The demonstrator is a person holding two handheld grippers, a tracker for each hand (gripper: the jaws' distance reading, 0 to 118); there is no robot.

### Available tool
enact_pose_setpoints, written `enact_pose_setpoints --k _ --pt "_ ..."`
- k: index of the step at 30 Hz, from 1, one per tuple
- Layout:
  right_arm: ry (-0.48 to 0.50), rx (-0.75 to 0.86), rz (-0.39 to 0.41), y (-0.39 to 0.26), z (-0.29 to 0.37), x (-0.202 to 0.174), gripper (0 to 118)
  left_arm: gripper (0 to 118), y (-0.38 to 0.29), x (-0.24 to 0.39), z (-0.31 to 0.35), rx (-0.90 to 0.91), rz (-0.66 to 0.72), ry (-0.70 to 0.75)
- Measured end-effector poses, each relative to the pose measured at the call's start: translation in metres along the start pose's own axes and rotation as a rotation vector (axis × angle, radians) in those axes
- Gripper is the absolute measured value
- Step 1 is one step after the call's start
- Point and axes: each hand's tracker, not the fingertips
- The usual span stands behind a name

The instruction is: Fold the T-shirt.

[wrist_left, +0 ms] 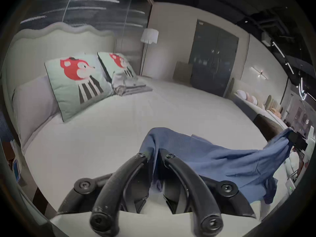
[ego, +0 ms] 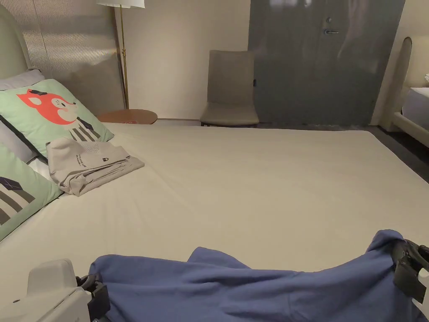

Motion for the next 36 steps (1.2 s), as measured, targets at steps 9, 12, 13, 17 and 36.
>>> enact_pose_setpoints --k 9,12,13,17,36 --pt "-0.009 0.189 -0.038 0.060 0.067 0.008 4 5 0.047 0.006 0.064 0.216 0.014 -0.054" --pt "-0.020 0.280 -0.039 0.099 0.078 0.010 4 5 0.081 0.011 0.082 0.303 0.008 -0.069" --pt "-0.025 0.322 -0.038 0.113 0.082 0.011 4 5 0.095 0.014 0.088 0.333 0.000 -0.071" --pt "-0.029 0.422 -0.069 0.163 0.092 0.009 4 5 0.146 0.022 0.106 0.412 0.005 -0.088" --pt "-0.005 0.519 -0.103 0.304 -0.018 -0.006 4 5 0.314 0.047 0.050 0.517 0.014 -0.075"
